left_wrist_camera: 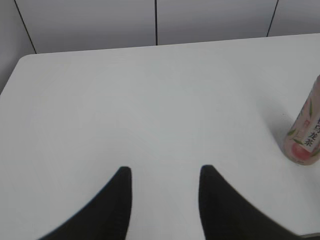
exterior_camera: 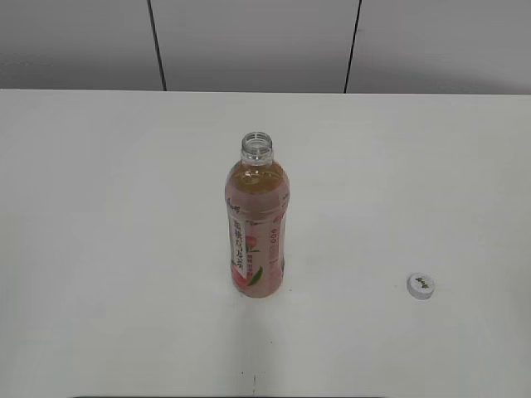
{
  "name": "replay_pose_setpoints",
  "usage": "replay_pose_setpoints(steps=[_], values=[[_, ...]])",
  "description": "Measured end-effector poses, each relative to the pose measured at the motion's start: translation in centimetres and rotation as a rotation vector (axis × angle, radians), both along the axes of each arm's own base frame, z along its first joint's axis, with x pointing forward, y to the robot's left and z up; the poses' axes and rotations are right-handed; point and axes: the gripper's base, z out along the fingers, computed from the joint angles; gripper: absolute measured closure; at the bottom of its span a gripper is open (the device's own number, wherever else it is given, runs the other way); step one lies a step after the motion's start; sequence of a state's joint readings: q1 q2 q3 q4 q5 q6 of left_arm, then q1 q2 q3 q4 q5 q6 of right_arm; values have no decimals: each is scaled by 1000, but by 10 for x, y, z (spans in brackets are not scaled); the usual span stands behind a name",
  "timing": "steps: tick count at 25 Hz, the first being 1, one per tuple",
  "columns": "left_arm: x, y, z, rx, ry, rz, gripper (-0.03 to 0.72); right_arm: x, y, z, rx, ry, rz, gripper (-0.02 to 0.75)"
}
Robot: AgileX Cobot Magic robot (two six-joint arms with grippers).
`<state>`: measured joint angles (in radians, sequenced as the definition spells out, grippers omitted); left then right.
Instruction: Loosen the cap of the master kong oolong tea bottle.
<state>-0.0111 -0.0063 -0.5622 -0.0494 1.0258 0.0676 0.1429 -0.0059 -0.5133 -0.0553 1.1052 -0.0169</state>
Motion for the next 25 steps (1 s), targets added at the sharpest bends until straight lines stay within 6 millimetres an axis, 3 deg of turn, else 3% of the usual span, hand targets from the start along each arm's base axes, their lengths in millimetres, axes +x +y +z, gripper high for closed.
replay_pose_setpoints(steps=[5, 25], values=[[0, 0, 0, 0, 0, 0, 442, 0, 0, 0, 0, 0, 0, 234], [0, 0, 0, -2, 0, -1, 444, 0, 0, 0, 0, 0, 0, 234]])
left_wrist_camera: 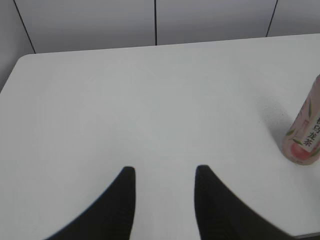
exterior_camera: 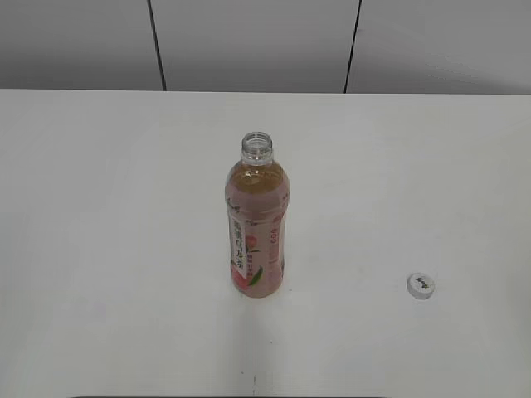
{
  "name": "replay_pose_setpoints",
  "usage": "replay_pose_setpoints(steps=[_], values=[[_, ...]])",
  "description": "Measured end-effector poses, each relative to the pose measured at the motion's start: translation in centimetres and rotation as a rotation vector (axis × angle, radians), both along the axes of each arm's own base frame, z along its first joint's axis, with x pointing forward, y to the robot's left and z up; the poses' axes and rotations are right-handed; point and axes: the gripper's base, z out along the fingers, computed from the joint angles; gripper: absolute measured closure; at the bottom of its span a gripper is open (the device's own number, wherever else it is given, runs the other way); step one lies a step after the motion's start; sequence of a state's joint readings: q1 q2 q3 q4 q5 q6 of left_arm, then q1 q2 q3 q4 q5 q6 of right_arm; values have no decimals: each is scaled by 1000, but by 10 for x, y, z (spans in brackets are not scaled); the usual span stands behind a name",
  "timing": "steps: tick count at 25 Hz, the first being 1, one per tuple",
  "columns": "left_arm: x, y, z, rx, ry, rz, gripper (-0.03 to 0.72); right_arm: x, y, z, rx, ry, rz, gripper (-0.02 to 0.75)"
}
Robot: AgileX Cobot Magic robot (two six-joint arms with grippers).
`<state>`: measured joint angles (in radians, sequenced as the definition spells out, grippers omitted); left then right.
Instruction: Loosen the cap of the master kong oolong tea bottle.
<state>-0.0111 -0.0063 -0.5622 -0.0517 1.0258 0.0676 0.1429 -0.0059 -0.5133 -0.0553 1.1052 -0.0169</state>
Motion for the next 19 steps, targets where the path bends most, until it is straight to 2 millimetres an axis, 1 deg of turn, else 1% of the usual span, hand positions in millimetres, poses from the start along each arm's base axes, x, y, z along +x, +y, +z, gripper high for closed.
replay_pose_setpoints(steps=[7, 12, 19], values=[[0, 0, 0, 0, 0, 0, 446, 0, 0, 0, 0, 0, -11, 234], [0, 0, 0, 0, 0, 0, 446, 0, 1, 0, 0, 0, -86, 234], [0, 0, 0, 0, 0, 0, 446, 0, 1, 0, 0, -1, -91, 234]])
